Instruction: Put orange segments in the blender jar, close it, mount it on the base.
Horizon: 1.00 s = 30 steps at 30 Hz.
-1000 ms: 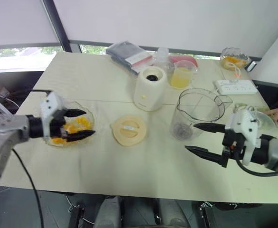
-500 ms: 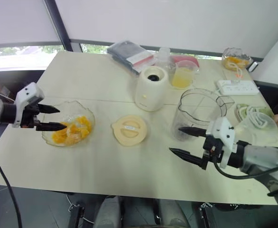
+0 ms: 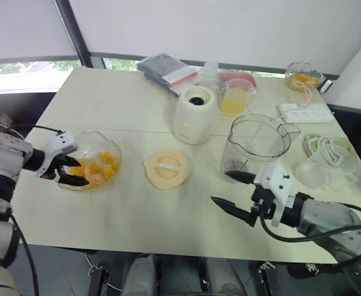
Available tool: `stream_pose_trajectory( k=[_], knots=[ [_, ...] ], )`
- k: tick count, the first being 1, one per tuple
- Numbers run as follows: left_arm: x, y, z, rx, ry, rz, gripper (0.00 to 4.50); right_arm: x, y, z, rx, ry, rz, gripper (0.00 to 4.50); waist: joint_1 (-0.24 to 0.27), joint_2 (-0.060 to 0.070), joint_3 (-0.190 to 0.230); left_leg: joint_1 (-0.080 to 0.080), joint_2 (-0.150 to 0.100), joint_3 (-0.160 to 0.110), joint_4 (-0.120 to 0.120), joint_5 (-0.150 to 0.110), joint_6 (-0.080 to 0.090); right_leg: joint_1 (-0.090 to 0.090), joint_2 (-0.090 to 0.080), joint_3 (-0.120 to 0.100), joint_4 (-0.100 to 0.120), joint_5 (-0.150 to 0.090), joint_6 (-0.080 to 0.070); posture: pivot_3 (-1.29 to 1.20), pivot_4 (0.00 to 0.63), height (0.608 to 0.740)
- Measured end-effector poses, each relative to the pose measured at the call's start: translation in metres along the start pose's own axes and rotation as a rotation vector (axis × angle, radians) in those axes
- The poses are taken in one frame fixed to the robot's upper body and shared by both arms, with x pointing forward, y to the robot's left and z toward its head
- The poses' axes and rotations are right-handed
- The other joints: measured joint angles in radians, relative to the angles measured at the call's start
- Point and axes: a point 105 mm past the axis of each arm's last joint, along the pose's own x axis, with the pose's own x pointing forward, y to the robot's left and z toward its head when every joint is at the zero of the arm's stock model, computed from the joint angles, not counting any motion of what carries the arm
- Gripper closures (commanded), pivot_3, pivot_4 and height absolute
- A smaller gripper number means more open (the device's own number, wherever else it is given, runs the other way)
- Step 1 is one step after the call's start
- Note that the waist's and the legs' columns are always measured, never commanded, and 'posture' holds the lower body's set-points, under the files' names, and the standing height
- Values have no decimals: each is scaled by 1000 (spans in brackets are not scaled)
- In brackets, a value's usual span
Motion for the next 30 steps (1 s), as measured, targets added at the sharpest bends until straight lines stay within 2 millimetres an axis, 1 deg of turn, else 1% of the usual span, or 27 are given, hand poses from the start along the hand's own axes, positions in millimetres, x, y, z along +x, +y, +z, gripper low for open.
stream_pose_trajectory(
  k=[4,8,14,17,21,25,30],
  knots=[
    [8,1,-2,-67,-13,15,0,0,0,-2,-5,7,-8,642,0,0,0,0,0,0,0,0,0,0,0,0,0,1,3,0,150,740],
    [9,4,1,-135,-49,30,0,2,2,-4,-13,12,2,642,0,-1,0,0,0,0,0,0,0,0,0,0,0,1,3,0,150,740],
    [13,8,12,-102,-122,69,0,4,3,-3,-30,10,14,642,1,-2,-1,0,0,0,0,0,0,0,-1,0,0,2,3,0,150,740],
    [21,9,19,-66,-152,89,0,6,2,-1,-43,5,18,642,1,-2,-1,0,0,0,0,0,0,0,-1,0,0,2,3,0,150,740],
    [29,11,22,-53,-180,119,0,7,2,0,-56,4,26,642,1,-2,-1,0,0,0,0,0,0,0,0,0,0,2,4,0,150,740],
    [39,17,36,-101,-254,174,0,8,1,0,-61,6,25,642,3,-2,-1,0,0,-1,1,0,0,1,-1,0,0,2,4,0,150,740],
    [54,19,40,-189,-288,219,0,9,1,0,-63,9,22,642,0,-2,-1,0,-1,-1,1,0,0,1,0,0,1,2,4,0,150,740]
  ],
)
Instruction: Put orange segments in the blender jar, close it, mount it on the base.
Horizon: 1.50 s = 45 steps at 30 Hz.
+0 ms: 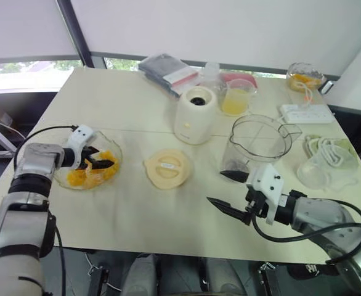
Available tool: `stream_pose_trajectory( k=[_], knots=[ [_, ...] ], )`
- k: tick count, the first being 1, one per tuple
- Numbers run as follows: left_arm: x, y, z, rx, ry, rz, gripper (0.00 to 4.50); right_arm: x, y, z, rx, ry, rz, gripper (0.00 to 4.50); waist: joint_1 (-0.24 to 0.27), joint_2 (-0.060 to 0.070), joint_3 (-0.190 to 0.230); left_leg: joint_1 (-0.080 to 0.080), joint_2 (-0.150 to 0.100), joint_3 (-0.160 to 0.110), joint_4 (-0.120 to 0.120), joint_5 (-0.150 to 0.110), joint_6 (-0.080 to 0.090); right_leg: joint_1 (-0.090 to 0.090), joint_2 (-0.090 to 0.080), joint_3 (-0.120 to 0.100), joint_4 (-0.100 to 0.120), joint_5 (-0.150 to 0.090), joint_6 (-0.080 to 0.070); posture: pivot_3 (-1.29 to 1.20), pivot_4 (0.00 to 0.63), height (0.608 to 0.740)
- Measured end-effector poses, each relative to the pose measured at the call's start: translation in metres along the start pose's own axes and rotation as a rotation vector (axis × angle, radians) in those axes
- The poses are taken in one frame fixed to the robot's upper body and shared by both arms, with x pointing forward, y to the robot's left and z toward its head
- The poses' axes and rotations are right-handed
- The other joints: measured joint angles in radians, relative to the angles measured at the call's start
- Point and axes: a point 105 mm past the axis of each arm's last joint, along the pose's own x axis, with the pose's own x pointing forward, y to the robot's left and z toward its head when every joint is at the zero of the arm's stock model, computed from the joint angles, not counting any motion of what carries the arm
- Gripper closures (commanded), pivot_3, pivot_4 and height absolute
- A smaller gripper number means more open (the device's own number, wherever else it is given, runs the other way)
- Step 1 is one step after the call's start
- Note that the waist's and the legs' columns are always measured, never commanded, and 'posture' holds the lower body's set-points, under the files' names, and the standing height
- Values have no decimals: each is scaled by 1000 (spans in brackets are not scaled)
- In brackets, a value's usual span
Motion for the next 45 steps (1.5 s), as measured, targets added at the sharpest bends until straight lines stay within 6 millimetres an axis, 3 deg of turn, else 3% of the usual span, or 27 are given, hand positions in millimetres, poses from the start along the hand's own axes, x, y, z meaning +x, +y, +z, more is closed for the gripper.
stream_pose_trajectory(
  k=[16,26,29,31,45],
  knots=[
    [11,9,-4,-201,4,191,0,2,-1,1,-18,1,-7,642,1,0,0,1,0,-1,0,0,0,0,0,0,1,0,0,0,150,740],
    [12,8,-9,-225,8,218,0,3,-2,1,-24,4,-7,642,1,0,0,3,0,-1,0,0,0,2,0,0,2,0,0,0,150,740],
    [12,7,-11,-234,17,222,770,3,-2,1,-24,5,-6,587,1,0,0,3,0,-1,0,0,0,2,0,0,3,0,0,0,150,740],
    [11,8,-12,-240,23,232,1694,3,-2,1,-24,6,-6,587,1,0,0,3,0,-1,1,0,0,2,0,0,3,0,0,0,150,740],
    [12,8,-13,-250,19,244,1694,4,-1,-1,-29,12,0,587,1,0,-1,3,0,-1,0,0,0,2,0,0,3,0,0,0,150,740]
  ],
)
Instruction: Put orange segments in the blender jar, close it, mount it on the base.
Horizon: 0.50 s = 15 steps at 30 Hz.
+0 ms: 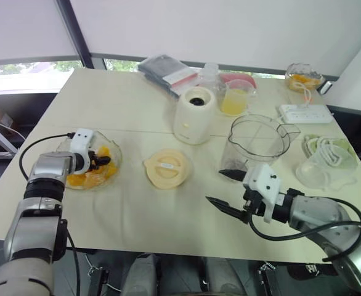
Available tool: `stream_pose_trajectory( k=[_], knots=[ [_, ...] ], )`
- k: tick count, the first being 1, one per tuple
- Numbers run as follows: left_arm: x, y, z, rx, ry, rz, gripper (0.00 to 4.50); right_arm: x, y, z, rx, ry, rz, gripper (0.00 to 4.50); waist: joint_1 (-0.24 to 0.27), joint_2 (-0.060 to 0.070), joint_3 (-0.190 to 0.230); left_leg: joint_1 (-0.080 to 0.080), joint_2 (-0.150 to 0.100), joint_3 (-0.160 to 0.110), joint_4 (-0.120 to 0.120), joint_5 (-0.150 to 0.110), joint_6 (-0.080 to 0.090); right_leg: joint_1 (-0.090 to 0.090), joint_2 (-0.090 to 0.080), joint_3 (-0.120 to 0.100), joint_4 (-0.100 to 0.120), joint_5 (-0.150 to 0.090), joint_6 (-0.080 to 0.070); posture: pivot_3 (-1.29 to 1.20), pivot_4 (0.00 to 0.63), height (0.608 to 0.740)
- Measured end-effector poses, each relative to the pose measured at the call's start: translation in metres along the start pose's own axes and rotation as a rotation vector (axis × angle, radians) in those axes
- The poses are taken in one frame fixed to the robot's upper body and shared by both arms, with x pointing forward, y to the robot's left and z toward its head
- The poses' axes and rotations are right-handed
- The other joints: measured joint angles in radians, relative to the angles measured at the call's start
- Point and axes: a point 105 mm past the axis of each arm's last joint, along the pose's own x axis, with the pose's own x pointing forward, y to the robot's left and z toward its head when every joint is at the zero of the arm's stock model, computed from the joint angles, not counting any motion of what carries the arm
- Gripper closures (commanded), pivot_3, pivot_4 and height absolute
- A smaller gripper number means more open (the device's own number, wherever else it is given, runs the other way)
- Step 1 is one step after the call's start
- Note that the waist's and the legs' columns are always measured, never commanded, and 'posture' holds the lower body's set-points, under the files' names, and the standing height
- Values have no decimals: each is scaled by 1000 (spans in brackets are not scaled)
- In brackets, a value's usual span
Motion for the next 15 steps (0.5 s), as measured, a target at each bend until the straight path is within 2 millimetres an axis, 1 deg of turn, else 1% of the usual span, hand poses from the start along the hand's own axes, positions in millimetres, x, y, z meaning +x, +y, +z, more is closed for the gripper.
stream_pose_trajectory(
  k=[6,15],
  knots=[
    [4,-5,2,55,-41,-14,1694,0,0,0,-2,2,0,587,1,0,0,0,0,0,0,0,0,0,0,0,0,0,0,0,150,740],
    [7,-11,7,92,-93,-24,1694,0,0,0,-3,2,0,587,3,0,0,-1,0,0,0,0,0,0,-1,0,-1,0,0,0,150,740]
  ],
)
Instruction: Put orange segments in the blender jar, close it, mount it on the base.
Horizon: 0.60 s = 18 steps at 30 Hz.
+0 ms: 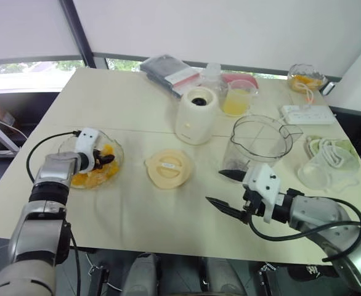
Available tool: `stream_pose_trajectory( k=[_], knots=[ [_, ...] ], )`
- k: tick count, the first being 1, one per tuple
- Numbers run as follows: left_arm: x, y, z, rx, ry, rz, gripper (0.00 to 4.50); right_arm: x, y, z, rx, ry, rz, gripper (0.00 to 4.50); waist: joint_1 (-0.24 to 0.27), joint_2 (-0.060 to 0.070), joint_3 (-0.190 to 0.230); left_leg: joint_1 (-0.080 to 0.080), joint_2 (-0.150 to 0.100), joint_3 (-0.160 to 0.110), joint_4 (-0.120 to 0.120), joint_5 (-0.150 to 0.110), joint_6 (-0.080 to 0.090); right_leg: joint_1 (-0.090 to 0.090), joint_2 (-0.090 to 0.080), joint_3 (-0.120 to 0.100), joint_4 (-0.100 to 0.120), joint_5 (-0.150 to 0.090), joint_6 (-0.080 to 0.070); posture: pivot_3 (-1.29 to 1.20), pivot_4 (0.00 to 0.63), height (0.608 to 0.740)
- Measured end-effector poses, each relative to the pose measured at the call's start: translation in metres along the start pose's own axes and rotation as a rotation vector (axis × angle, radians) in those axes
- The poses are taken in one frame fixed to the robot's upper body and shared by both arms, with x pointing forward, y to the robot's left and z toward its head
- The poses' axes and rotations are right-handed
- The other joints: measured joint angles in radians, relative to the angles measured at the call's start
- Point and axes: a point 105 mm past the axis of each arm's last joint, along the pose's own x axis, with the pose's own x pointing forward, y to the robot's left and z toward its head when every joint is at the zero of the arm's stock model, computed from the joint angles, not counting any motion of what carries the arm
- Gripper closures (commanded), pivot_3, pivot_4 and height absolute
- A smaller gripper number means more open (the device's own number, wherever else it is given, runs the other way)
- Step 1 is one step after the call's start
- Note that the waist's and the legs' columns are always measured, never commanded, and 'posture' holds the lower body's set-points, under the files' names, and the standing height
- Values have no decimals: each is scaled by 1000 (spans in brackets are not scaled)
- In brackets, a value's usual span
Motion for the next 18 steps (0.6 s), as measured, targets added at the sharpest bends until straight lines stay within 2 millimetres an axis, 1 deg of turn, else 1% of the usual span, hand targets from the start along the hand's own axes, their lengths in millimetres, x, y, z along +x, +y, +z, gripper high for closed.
stream_pose_trajectory(
  k=[18],
  knots=[
    [2,-4,0,25,-18,-7,1694,1,2,-1,3,2,9,587,2,0,0,0,0,0,2,0,0,1,0,0,0,0,0,0,150,740]
  ],
)
